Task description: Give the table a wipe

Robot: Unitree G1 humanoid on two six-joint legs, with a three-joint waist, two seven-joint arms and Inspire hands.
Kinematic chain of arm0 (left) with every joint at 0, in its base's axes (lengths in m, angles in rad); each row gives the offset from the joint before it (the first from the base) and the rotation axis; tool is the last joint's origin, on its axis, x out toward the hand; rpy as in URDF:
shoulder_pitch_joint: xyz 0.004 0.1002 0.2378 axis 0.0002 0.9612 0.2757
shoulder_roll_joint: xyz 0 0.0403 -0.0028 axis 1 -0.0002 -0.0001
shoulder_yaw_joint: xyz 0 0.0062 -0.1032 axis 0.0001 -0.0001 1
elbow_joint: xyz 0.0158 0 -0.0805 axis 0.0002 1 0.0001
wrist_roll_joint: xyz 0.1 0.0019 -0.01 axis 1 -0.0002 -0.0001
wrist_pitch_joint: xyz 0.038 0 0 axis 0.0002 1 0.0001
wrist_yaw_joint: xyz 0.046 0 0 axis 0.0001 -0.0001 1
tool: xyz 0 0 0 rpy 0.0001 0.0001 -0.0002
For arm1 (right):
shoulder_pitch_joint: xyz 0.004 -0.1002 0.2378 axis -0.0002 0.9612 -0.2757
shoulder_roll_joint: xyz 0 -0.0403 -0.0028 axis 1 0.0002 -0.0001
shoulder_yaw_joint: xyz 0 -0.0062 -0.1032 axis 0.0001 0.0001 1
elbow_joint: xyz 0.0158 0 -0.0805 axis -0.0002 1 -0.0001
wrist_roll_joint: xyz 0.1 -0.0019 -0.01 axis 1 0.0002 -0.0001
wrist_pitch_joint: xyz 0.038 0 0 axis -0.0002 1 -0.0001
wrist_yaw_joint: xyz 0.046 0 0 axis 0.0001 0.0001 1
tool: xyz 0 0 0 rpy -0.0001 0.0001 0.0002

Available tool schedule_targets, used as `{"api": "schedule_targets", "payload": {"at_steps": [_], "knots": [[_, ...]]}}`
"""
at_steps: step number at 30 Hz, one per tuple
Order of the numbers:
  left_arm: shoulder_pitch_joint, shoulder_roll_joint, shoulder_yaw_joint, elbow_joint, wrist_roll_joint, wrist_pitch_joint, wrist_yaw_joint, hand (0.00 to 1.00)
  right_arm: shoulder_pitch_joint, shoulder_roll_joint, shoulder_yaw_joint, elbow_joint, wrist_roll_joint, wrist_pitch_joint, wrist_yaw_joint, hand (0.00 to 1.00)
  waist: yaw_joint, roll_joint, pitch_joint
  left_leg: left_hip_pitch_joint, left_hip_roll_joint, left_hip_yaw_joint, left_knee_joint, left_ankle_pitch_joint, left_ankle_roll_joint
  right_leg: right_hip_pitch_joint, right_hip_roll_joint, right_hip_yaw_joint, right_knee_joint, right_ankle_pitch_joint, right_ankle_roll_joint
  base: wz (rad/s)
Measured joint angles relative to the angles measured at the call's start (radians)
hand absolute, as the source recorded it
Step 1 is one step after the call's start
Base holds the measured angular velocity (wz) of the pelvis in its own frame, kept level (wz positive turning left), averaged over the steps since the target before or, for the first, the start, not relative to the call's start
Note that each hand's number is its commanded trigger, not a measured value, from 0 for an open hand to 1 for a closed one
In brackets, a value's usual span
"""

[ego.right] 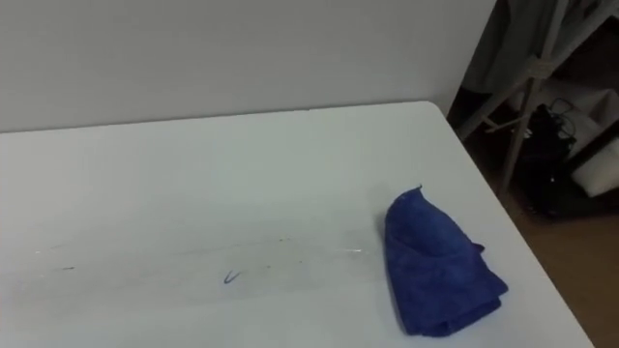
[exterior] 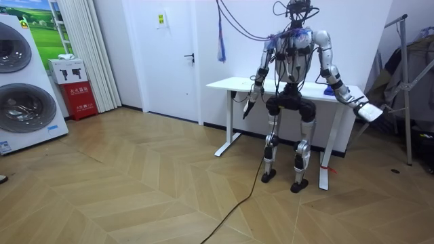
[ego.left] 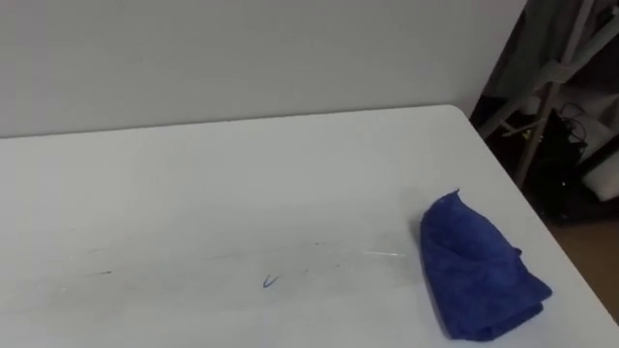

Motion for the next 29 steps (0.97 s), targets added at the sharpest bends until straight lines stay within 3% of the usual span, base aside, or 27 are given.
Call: {"api": "schedule_targets", "payload": {"at_steps": [3, 7, 11, 14, 16, 18, 21, 25, 29], "knots": [[0.01, -0.001, -0.001, 0.011, -0.016, 0.0, 0.0, 0.0, 0.047, 0.035, 0.003, 0.076, 0.053, 0.003, 0.039, 0.0, -0.003, 0.0, -0.004, 0.001, -0.001, -0.004, 0.0, 0.0, 0.0, 0.001, -0.001, 0.0, 0.001, 0.0, 0.0, 0.0], [0.009, -0.01, -0.002, 0.054, -0.006, 0.001, -0.002, 0.0, 0.071, 0.068, 0.024, 0.161, 0.002, 0.043, 0.138, 0.0, -0.001, -0.001, -0.0054, 0.002, -0.004, -0.012, 0.004, -0.002, 0.0, 0.003, -0.001, 0.001, 0.002, -0.001, 0.001, 0.0], [-0.004, -0.011, -0.024, 0.069, 0.024, 0.003, 0.001, 0.0, 0.043, 0.073, 0.162, 0.179, -0.298, 0.089, 0.243, 0.0, 0.028, 0.014, -0.0057, 0.002, -0.002, -0.002, 0.008, -0.007, 0.002, -0.002, 0.002, 0.012, 0.002, -0.001, 0.001, -0.07], [-0.031, -0.009, -0.103, 0.079, 0.024, 0.002, 0.003, 0.0, -0.034, 0.07, 0.267, 0.172, -0.492, 0.088, 0.292, 0.0, 0.063, 0.029, -0.0003, 0.002, -0.001, 0.001, 0.011, -0.01, 0.002, -0.001, 0.005, 0.017, 0.0, 0.002, -0.001, -0.04], [-0.044, -0.015, -0.155, 0.079, 0.044, 0.002, 0.001, 0.0, -0.083, 0.072, 0.332, 0.11, -0.591, 0.086, 0.341, 0.0, 0.087, 0.046, 0.0077, -0.001, -0.002, -0.007, 0.012, -0.009, 0.001, 0.001, 0.005, 0.011, -0.002, 0.002, -0.001, 0.08], [-0.053, -0.017, -0.17, 0.075, 0.052, -0.001, 0.003, 0.0, -0.071, 0.073, 0.387, 0.104, -0.615, 0.067, 0.369, 0.0, 0.1, 0.051, 0.0112, -0.004, -0.002, -0.015, 0.01, -0.008, -0.001, 0.002, 0.006, 0.003, -0.004, 0.002, 0.0, 0.11], [-0.056, -0.033, -0.196, 0.075, 0.08, 0.0, 0.009, 0.0, -0.075, 0.08, 0.449, 0.101, -0.613, 0.08, 0.415, 0.0, 0.115, 0.06, 0.0242, -0.008, -0.001, -0.015, 0.006, -0.004, -0.004, -0.001, 0.007, 0.004, -0.005, 0.009, 0.005, 0.01], [-0.041, -0.049, -0.212, 0.076, 0.111, 0.004, 0.015, 0.0, -0.072, 0.091, 0.488, 0.101, -0.59, 0.08, 0.435, 0.0, 0.119, 0.06, 0.0231, -0.009, -0.002, -0.018, 0.005, -0.003, -0.004, 0.0, 0.007, 0.001, -0.004, 0.008, 0.005, 0.0], [-0.039, -0.05, -0.23, 0.076, 0.124, 0.022, 0.02, 0.0, -0.064, 0.102, 0.512, 0.101, -0.531, 0.079, 0.448, 0.0, 0.112, 0.044, 0.0145, -0.016, -0.006, -0.036, 0.012, -0.002, -0.005, 0.007, 0.005, -0.018, -0.007, 0.008, 0.005, 0.11]]}}
